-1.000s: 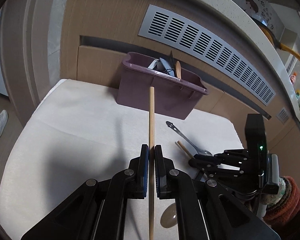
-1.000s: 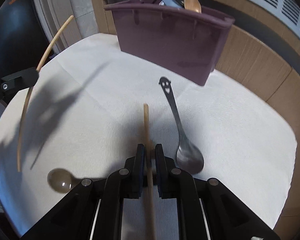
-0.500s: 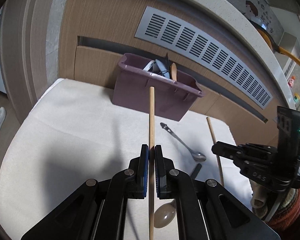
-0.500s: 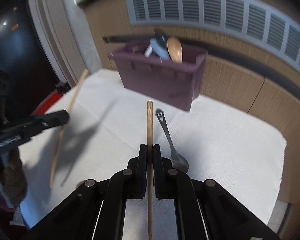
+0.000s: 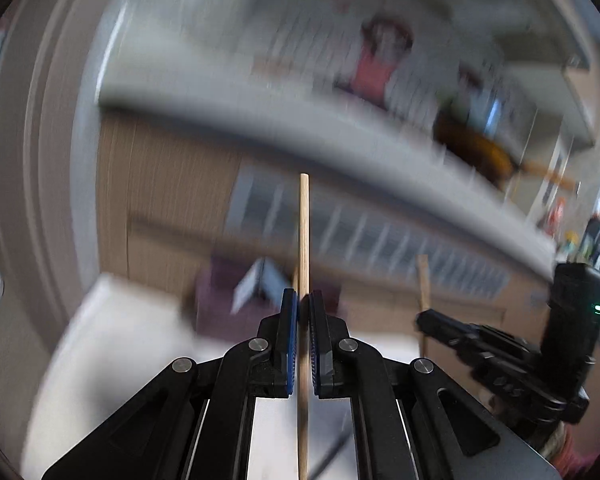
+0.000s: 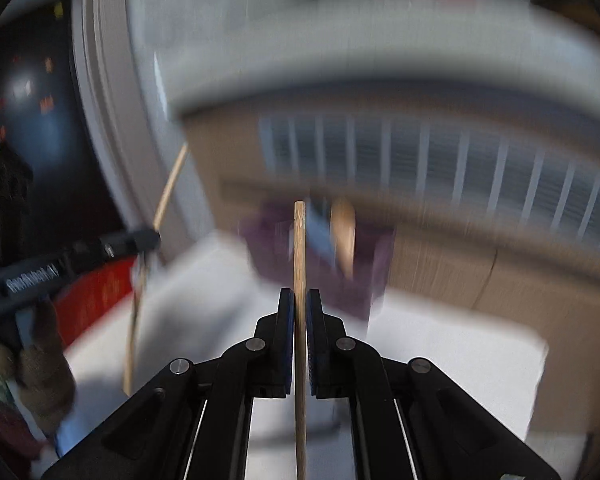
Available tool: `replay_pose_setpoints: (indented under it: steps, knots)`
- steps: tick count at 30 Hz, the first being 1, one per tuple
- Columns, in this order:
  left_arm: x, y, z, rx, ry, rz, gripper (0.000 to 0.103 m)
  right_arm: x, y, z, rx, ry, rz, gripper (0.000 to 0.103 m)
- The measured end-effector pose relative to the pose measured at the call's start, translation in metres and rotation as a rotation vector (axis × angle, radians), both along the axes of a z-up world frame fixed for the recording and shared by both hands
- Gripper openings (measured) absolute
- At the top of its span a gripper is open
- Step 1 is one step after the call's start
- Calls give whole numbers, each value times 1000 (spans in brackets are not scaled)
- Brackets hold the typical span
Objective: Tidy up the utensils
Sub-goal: 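Drop both chopsticks into the purple caddy and open both grippers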
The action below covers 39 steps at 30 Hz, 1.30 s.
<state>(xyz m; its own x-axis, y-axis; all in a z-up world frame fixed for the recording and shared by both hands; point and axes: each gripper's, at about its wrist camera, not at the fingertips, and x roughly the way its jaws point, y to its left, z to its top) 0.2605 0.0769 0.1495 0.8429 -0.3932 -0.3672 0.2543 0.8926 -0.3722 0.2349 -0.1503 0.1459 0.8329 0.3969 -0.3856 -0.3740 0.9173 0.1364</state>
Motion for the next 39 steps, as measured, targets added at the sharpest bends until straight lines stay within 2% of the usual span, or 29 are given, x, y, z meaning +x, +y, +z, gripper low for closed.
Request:
replay_pose_setpoints:
  steps: [1, 3, 6, 8, 10, 12, 15, 20, 24, 30, 31, 35, 37, 39]
  knots:
    - [5, -1, 21, 5, -89, 36, 6, 0, -2, 16, 25, -61, -11, 6]
    - [13, -3, 40, 16, -176, 77, 6, 2, -8, 53, 94, -212, -46, 6]
    - [29, -6, 51, 8, -269, 126, 6, 10, -10, 72, 165, -303, -59, 6]
    - [37, -11, 48, 29, -345, 173, 6, 18, -5, 70, 159, -357, -84, 6]
    - [51, -18, 35, 81, -403, 218, 6, 31, 0, 60, 142, -354, -88, 6]
    - [62, -23, 22, 107, -418, 230, 6, 48, 5, 46, 120, -339, -102, 6]
    - [80, -23, 0, 119, -408, 247, 6, 64, 10, 29, 90, -329, -117, 6]
    - [96, -15, -26, 49, -401, 269, 6, 90, 13, 4, 65, -304, -126, 6]
    - [107, -15, -38, 35, -393, 256, 6, 96, 20, -6, 15, -327, -138, 6]
    - [114, -17, -60, 34, -331, 212, 6, 95, 25, -25, -29, -286, -122, 6]
    - [114, -18, -65, 45, -319, 199, 6, 95, 25, -28, -35, -273, -118, 6]
    - [114, -20, -80, 92, -228, 136, 9, 105, 24, -46, -98, -99, -52, 7]
    - [113, -18, -84, 101, -181, 113, 19, 102, 21, -51, -107, -66, -50, 7]
    - [110, -12, -86, 107, -125, 106, 41, 89, 16, -51, -113, -56, -58, 9]
